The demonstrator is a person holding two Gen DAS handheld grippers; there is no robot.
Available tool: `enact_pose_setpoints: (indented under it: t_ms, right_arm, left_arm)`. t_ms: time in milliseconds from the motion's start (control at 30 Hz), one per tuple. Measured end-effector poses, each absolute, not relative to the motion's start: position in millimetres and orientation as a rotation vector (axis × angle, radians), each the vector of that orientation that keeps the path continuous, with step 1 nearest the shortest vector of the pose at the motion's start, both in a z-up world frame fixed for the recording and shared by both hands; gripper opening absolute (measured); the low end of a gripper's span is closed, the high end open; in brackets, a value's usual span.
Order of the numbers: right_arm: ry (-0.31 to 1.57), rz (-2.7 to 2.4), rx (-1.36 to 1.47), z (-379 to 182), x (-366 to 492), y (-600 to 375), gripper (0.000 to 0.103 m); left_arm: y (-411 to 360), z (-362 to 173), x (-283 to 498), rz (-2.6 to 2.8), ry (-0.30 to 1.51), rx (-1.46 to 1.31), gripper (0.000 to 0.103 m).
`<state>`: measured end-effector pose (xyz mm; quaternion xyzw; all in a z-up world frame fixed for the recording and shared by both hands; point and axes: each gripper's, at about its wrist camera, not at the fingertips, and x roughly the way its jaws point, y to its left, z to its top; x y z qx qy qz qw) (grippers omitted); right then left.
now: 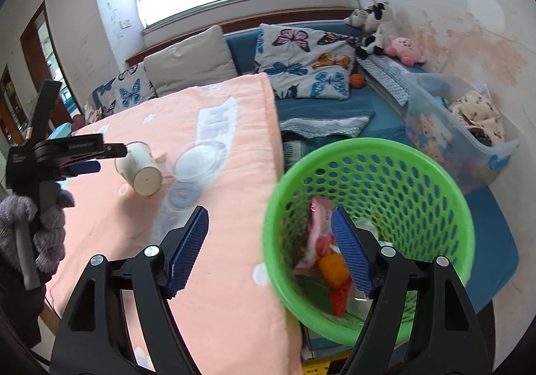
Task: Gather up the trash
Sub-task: 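Move both grippers back over the table toward the paper cup, then close the left gripper on the white paper cup and lift it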
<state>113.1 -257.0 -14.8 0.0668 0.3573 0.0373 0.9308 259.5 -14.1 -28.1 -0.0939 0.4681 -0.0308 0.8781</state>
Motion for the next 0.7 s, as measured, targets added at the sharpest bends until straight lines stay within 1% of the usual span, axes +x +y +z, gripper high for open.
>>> enact_pose_setpoints:
  t_ms: [367, 700]
  right_arm:
    - [0.764, 0.118, 0.108, -24, 140, -237, 0.081]
    - [0.788, 0.153, 0.084, -32, 165, -221, 0.082]
  left_arm:
    - [5, -58, 291, -0.024, 1.048, -0.348, 0.084]
    - [6, -72, 307, -0.011, 1.094, -0.394, 0.085]
